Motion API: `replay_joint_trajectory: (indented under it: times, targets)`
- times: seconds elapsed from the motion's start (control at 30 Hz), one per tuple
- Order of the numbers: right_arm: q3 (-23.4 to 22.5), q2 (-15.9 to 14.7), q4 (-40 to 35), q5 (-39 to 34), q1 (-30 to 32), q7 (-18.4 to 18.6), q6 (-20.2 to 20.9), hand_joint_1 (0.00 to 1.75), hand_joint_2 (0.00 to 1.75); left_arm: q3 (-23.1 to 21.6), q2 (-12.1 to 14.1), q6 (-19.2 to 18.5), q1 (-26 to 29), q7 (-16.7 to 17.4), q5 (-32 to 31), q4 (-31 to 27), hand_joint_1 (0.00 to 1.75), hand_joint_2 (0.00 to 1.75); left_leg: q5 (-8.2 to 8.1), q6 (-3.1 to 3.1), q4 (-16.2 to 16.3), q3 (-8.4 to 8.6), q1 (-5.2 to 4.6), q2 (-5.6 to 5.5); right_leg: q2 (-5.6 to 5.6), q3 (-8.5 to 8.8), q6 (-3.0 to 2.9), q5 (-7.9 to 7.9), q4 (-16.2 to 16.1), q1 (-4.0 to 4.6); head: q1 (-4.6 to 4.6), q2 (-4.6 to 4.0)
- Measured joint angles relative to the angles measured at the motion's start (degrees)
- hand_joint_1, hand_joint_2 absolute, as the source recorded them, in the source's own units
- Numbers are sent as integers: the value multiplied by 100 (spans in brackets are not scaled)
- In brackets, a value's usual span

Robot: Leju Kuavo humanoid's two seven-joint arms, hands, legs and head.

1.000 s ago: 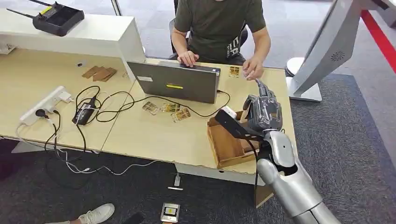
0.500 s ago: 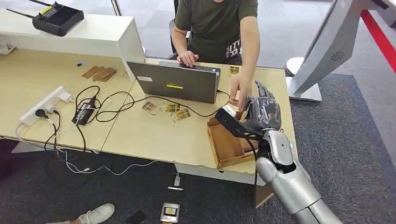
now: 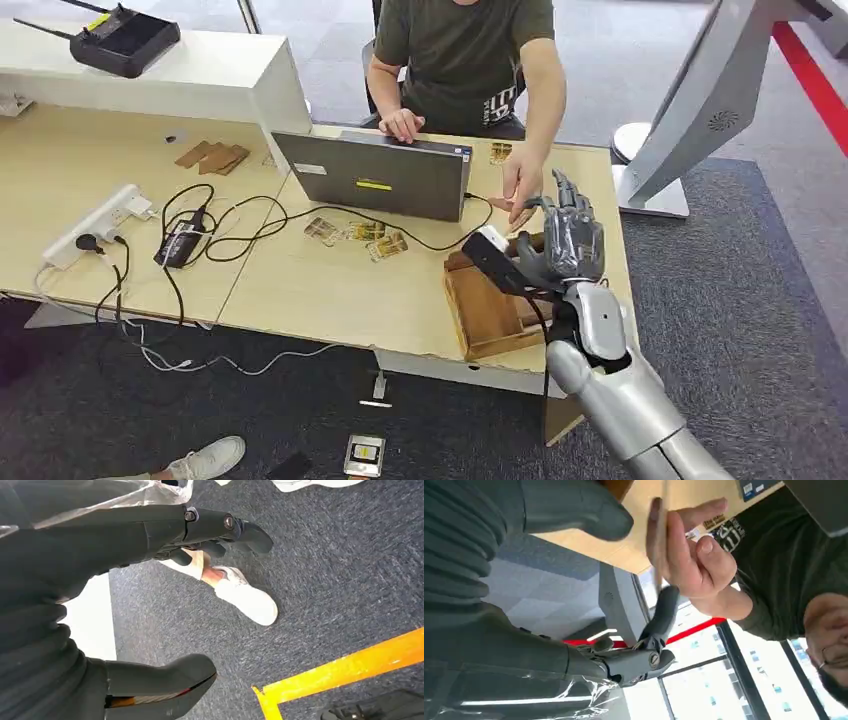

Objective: Pass the card to the sensor for recognition and then transmit it.

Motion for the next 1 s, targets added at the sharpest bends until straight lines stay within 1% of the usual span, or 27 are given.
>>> replay_joint_trajectory:
  times: [0.07,0.1,0.23,0.27,0.3,0.37,0.4,0.47,0.5,0.53,0.57,0.63,0.67,0.7,0.73,0.87,0.93,0.97,1.0]
  targets:
    - [-79,-4,0,-528,77,-175,-567,0,175,0,0,41,11,-7,7,0,0,175,0,0,1,1,0,0,0,0,0,0,-1,0,0,0]
    - [-178,-17,0,-929,129,-292,-905,0,175,0,0,59,22,-9,15,0,0,175,0,0,1,1,0,0,0,0,0,0,-2,0,2,0]
    - [-567,-147,0,-2253,382,-803,-1795,0,175,0,2,151,80,-13,48,0,0,175,-1,1,2,1,-1,0,0,2,1,0,-8,-1,2,0]
    - [-701,-192,-2,-2423,474,-963,-1981,0,175,2,4,186,105,-28,61,0,0,175,-2,2,2,1,-1,-1,0,2,1,0,-9,-1,0,0]
    - [-884,-238,-11,-2474,596,-1116,-2063,0,175,4,9,221,136,-46,74,0,0,175,-3,4,1,2,-1,-1,0,5,1,0,-11,-1,2,0]
    - [-1300,-299,-20,-2561,844,-1343,-2082,0,175,7,13,262,190,-66,126,0,0,175,-5,6,2,0,-2,-2,0,5,1,0,-13,-2,0,0]
    - [-1489,-347,-31,-2754,964,-1529,-2087,0,175,9,20,293,217,-98,159,0,0,175,-6,7,2,2,-2,-2,0,4,2,-1,-14,-2,2,0]
    - [-1883,-437,-26,-3305,1276,-1853,-2089,0,175,33,39,347,272,-168,235,0,0,175,-9,10,2,3,0,-2,-2,8,4,-3,-20,-1,2,0]
    - [-2088,-514,33,-3741,1439,-1996,-2089,0,175,55,46,376,311,-206,284,0,0,175,-10,11,2,4,0,-7,-6,12,7,-5,-21,-1,-2,0]
    - [-2264,-596,144,-4134,1590,-2113,-2089,0,175,74,59,400,350,-243,323,0,0,175,-11,12,2,1,0,-8,-10,15,8,-6,-21,-1,2,0]
    - [-2389,-652,221,-4332,1726,-2173,-2087,0,175,85,70,422,386,-258,354,2,0,175,-11,12,2,-2,-2,-8,-10,10,8,-6,-20,-2,4,0]
    - [-2599,-783,543,-4820,1895,-2230,-2043,0,175,129,101,512,442,-343,481,2,0,175,-19,12,1,1,-1,-2,2,8,7,-5,-22,0,0,0]
    - [-2647,-840,851,-5207,1956,-2402,-1961,0,175,146,105,538,453,-383,526,2,0,175,-20,13,1,5,0,-3,2,12,8,-6,-25,0,0,0]
    - [-2680,-883,1112,-5573,2023,-2474,-1810,0,175,155,114,564,471,-422,560,2,0,175,-20,13,1,6,-1,-7,-1,16,8,-9,-24,0,2,0]
    - [-2699,-918,1513,-5977,2075,-2485,-1556,0,175,177,127,584,507,-444,586,0,0,175,-21,14,1,7,1,-7,-1,20,9,-9,-25,1,4,0]
    - [-2704,-920,2677,-6805,2418,-2708,-595,0,175,232,188,581,581,-634,772,4,0,175,-24,16,1,9,4,-8,-2,17,10,-12,-26,4,-2,0]
    - [-2813,-848,3332,-7801,2644,-2542,136,0,175,262,232,570,609,-759,892,9,0,175,-28,13,1,11,7,-12,-12,23,10,-22,-26,8,2,0]
    - [-2885,-784,3597,-8145,2786,-2486,257,0,175,267,249,564,630,-813,938,11,0,175,-29,13,0,10,7,-13,-14,26,8,-25,-24,8,-2,0]
    - [-2931,-711,3806,-8308,2899,-2288,248,0,175,271,271,559,652,-865,975,15,0,175,-34,8,-1,10,7,-13,-14,25,6,-27,-22,8,4,0]
